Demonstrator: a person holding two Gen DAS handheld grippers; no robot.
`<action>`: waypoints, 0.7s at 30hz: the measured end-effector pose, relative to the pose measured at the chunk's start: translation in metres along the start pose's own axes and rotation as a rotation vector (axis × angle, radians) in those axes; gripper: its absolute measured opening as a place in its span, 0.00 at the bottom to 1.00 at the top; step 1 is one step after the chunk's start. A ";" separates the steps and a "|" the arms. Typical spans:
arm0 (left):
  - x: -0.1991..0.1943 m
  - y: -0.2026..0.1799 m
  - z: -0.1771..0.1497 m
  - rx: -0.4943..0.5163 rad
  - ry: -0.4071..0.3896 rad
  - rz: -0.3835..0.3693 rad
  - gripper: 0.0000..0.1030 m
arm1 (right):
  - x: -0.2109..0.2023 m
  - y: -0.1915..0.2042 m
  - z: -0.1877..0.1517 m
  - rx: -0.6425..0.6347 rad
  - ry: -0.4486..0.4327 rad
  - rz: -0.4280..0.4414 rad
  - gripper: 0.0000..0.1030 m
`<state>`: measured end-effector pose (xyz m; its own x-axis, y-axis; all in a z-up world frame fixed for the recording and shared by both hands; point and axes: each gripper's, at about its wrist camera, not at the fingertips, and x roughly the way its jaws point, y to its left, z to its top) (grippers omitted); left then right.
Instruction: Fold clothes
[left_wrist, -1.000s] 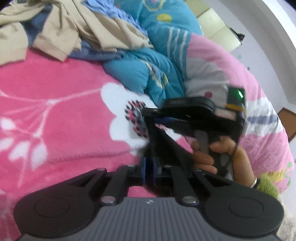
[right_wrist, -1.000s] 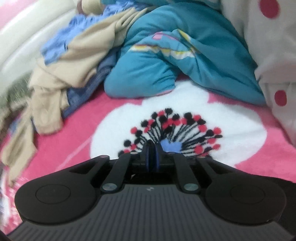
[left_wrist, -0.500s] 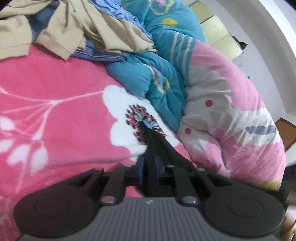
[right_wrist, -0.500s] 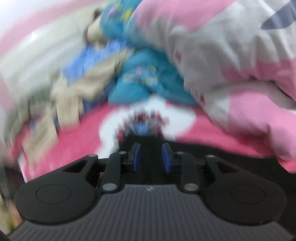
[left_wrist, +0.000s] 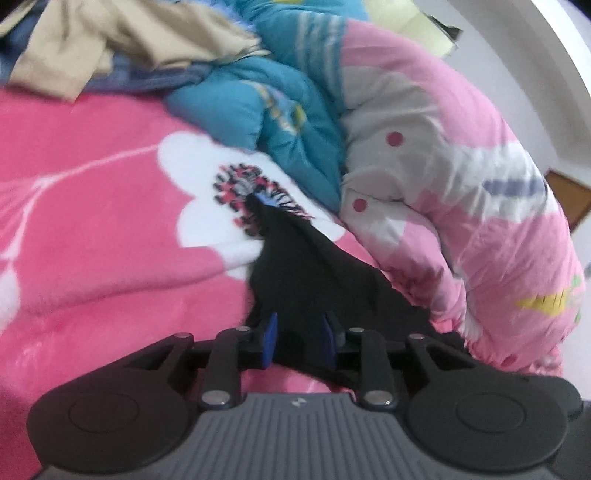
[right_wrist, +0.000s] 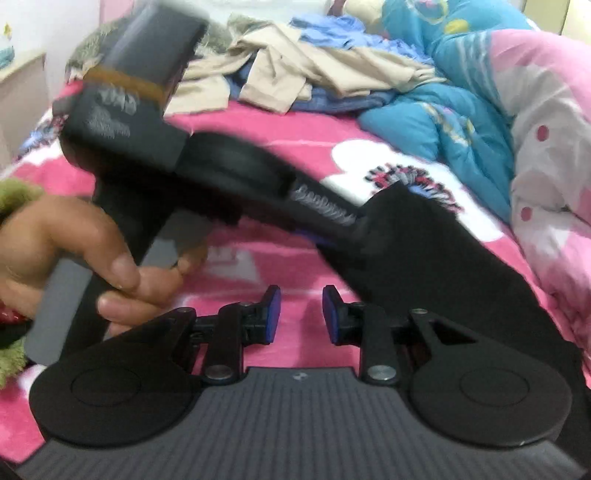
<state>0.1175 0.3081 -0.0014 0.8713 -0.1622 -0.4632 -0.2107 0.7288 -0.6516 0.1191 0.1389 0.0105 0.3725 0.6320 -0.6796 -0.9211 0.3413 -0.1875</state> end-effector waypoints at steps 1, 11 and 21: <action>0.001 0.001 0.000 -0.005 0.002 0.001 0.24 | -0.003 -0.011 0.002 0.030 -0.008 -0.013 0.23; 0.002 0.000 -0.003 0.027 0.004 0.046 0.16 | 0.048 -0.162 0.023 0.501 -0.022 -0.107 0.16; 0.002 0.002 -0.003 0.021 0.009 0.041 0.16 | 0.112 -0.209 0.038 0.606 0.000 -0.199 0.11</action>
<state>0.1180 0.3070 -0.0052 0.8582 -0.1376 -0.4946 -0.2370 0.7484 -0.6194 0.3573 0.1648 0.0011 0.5300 0.5155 -0.6734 -0.6065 0.7854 0.1239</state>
